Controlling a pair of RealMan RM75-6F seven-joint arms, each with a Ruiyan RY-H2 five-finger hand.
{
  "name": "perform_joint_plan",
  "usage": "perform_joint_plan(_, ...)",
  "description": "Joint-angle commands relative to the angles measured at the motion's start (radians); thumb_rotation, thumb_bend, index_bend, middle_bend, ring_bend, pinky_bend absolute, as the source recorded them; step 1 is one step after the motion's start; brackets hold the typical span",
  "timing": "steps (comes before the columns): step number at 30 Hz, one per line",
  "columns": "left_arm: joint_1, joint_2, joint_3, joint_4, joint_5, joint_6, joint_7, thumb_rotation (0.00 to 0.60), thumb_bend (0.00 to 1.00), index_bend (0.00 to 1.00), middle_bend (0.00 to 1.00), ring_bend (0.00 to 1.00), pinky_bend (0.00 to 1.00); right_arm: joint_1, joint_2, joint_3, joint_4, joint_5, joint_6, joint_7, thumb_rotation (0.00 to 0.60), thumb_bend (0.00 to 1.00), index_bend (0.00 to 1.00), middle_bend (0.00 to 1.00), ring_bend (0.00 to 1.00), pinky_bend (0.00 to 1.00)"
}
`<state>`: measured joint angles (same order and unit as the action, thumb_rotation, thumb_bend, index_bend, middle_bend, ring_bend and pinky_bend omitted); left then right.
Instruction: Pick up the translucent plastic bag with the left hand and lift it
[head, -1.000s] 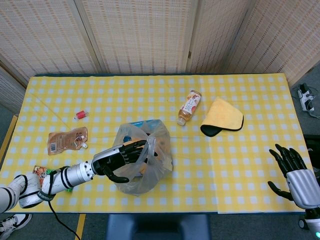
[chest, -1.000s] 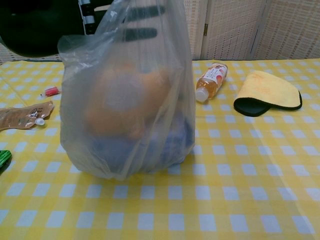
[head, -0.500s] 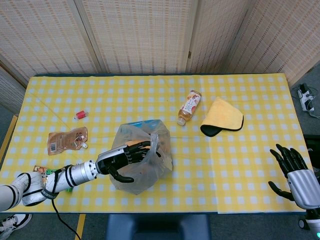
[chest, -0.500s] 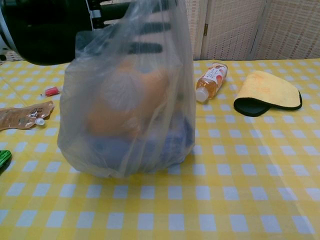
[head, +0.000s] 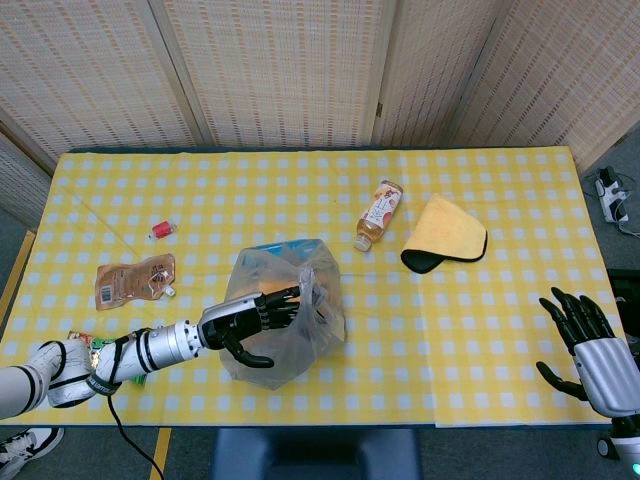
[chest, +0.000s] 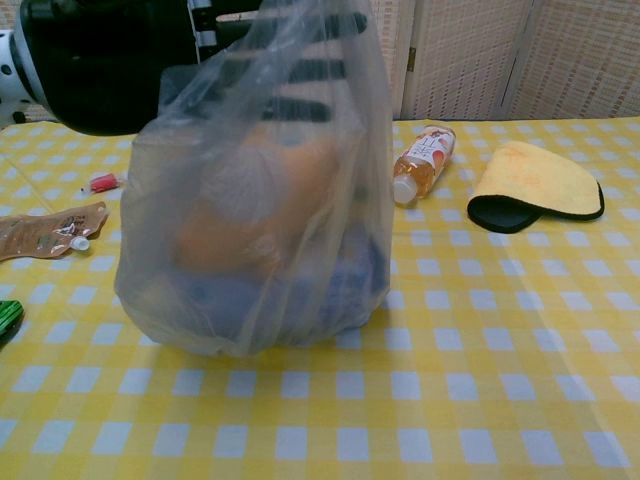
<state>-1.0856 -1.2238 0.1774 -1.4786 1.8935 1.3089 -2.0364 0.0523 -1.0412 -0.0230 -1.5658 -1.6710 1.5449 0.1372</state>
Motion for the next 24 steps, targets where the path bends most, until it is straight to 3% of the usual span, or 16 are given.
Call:
perform_joint_plan(1, -0.005, -0.006, -0.006, 0.005, -0.004, 0.001, -0.003, 0.600, 0.26, 0.08, 0.25, 0.15, 0.26, 0.000, 0.001, 0.000, 0.000, 0.000, 0.000, 0.001, 0.600, 0.29, 0.00, 0.00, 0.00, 0.00)
perform_joint_plan(9, 0.002, -0.021, -0.035, 0.011, -0.040, 0.030, -0.002, 0.600, 0.25, 0.08, 0.25, 0.10, 0.21, -0.001, 0.003, -0.001, 0.003, -0.002, 0.003, 0.009, 0.600, 0.29, 0.00, 0.00, 0.00, 0.00)
perform_joint_plan(24, 0.008, -0.004, -0.063, -0.031, -0.059, 0.035, 0.025, 0.600, 0.25, 0.08, 0.24, 0.10, 0.22, -0.002, 0.003, -0.002, 0.001, -0.005, 0.006, 0.010, 0.600, 0.29, 0.00, 0.00, 0.00, 0.00)
